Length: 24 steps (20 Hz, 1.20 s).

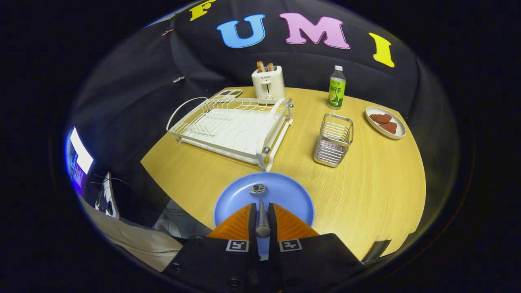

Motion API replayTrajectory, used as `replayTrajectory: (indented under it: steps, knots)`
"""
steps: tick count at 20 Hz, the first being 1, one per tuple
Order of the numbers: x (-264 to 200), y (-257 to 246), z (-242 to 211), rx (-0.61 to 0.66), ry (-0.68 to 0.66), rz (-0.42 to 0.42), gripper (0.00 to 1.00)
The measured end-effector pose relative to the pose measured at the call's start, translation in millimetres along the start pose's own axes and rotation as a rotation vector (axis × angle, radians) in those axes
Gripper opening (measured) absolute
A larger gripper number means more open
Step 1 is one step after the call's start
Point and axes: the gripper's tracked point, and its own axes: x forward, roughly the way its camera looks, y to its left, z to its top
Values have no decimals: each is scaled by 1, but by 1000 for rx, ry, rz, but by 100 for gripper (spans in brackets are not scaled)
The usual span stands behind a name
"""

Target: Take the plate from the dish rack, then take the spoon from the basket and place it into the plate.

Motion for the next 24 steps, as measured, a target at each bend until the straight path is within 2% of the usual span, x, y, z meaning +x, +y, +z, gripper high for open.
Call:
replayTrajectory:
  steps: [7,18,21,24]
  knots:
    - [14,2,-37,-20,86,46,12]
    - [40,-18,-80,-55,226,-16,18]
    - [39,-6,-84,-19,243,22,20]
    - [39,-5,-79,-12,233,21,37]
